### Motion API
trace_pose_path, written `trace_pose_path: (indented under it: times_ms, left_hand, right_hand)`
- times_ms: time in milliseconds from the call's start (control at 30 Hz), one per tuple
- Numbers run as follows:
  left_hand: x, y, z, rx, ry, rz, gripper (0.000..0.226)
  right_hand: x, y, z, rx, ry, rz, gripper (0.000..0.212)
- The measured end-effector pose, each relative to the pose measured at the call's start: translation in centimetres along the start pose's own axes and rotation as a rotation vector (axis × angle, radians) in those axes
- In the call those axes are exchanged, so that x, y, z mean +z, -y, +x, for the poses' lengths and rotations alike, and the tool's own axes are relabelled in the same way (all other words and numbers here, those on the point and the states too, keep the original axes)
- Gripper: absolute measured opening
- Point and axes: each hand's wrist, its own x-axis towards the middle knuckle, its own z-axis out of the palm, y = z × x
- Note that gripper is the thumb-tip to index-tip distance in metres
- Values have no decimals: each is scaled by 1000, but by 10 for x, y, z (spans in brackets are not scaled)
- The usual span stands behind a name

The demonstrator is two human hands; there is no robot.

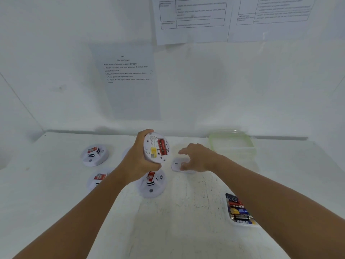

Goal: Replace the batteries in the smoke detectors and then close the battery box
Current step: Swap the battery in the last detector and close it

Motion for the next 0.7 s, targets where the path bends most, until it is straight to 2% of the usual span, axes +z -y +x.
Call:
trace_pose_path:
  times_ms: [100,200,367,467,567,634,700]
  left_hand:
    - [0,-1,-3,4,1,1,106]
    - [-4,-1,-4,1,7,16,106]
    - [-9,2,-2,3,13,58,107]
    - [-14,4,-1,3,14,76,108]
    - [-18,8,1,-7,30,88,108]
    - [-17,6,3,-10,55,90,108]
    - [-14,3,4,-6,84,79,107]
  right_hand:
    - [8,5,9,5,50,-142,54]
    - [9,7,13,-13,26,-194,39]
    - [9,11,8,-44,-57,-354,38]
    - [-2,6,-1,-43,-176,-78,49]
    - [-21,11,-15,-162,-373,221,59]
    - [-31,23,-24,-299,-424,275,65]
    - [-34,38,-26,-401,-404,205,69]
